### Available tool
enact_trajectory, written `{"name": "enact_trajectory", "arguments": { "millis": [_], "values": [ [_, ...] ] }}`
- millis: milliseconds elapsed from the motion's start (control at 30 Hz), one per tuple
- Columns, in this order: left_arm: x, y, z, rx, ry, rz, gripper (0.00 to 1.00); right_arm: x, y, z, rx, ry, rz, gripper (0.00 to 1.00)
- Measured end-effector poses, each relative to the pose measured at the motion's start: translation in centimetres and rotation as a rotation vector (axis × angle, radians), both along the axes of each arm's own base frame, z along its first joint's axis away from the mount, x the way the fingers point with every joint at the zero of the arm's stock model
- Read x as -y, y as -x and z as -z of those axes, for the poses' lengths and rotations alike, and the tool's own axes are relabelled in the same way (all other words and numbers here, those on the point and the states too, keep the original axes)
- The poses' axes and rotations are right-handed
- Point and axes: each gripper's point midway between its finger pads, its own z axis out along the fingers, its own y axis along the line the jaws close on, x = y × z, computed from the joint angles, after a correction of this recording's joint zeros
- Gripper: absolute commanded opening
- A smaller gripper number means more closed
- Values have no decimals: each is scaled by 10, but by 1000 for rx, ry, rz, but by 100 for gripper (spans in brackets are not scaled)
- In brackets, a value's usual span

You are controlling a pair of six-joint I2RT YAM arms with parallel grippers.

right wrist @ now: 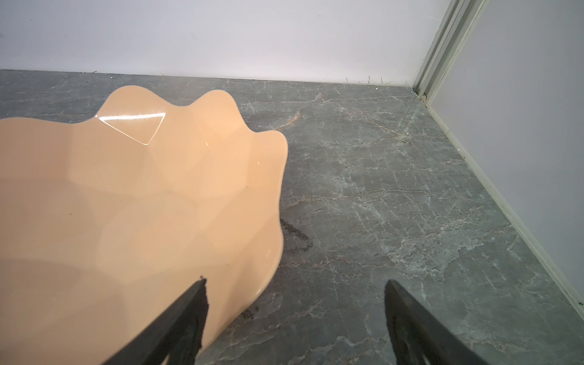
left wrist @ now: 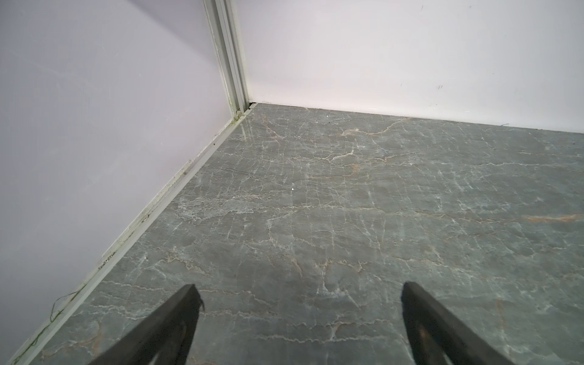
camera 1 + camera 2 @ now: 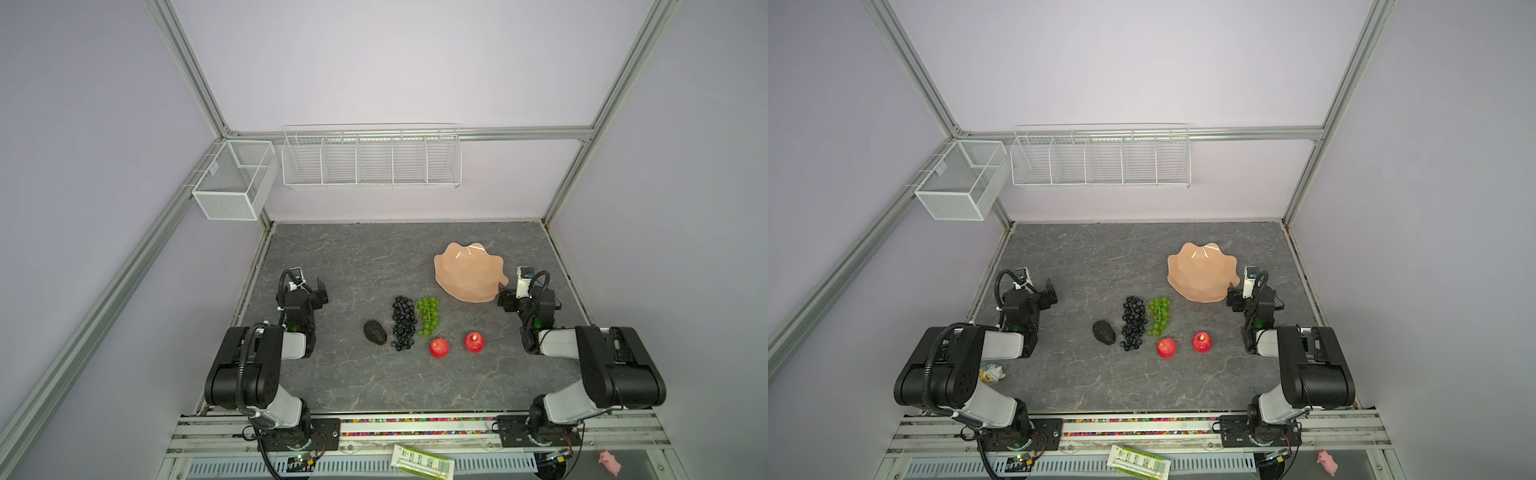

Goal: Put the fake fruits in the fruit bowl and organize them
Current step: 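Reach the right gripper down and grasp the green grapes, then lift the green grapes with the right gripper and lower them into the bowl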

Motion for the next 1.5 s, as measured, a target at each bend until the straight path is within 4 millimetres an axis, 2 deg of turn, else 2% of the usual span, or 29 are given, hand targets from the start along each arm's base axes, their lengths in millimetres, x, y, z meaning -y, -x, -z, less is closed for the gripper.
{"name": "enact_trajectory", "arguments": {
  "millis": [133, 200, 233, 267, 333, 367, 433, 467, 533, 600, 633, 733, 833, 967, 1200, 1333, 1433, 1500],
  "values": [
    [-2, 2, -6, 9, 4, -12, 99, 1, 3, -5, -2, 13, 22, 88],
    [-3, 9, -25, 32, 5, -22, 99, -4, 9, -20, -23, 18, 23, 88],
    [-4, 12, -39, 52, 11, -27, 99, -7, 9, -32, -26, 15, 21, 88],
    [-3, 16, -58, 84, 34, -31, 99, -14, 6, -53, -19, 10, 10, 88],
    [1, 15, -100, 149, 91, -28, 99, -36, -4, -97, 19, -3, -37, 88],
    [8, 11, -120, 172, 121, -16, 99, -55, -7, -118, 31, -11, -75, 88],
    [34, 5, -146, 172, 157, 43, 99, -96, -5, -140, 21, -39, -167, 88],
    [57, 3, -153, 146, 172, 100, 99, -117, -1, -142, -4, -55, -217, 88],
    [103, 4, -155, 67, 194, 232, 99, -160, 10, -129, -96, -90, -322, 89],
    [150, 14, -142, -45, 218, 387, 99, -198, 26, -97, -235, -110, -409, 94],
    [167, 21, -133, -100, 225, 447, 99, -212, 33, -80, -300, -111, -436, 97],
    [208, 55, -102, -273, 233, 604, 99, -250, 65, -24, -508, -85, -501, 98],
    [235, 87, -82, -396, 223, 715, 99, -268, 94, 13, -647, -46, -527, 97],
    [240, 108, -76, -456, 210, 753, 99, -268, 100, 34, -722, -37, -486, 92],
    [230, 115, -97, -391, 206, 745, 99, -271, 92, 48, -752, -36, -438, 76],
    [223, 118, -100, -363, 202, 729, 99, -270, 89, 60, -775, -18, -414, 67],
    [218, 120, -101, -349, 198, 715, 99, -268, 87, 64, -784, -1, -399, 54],
    [215, 120, -101, -340, 195, 705, 99, -267, 85, 63, -777, 11, -395, 41]
  ]
}}
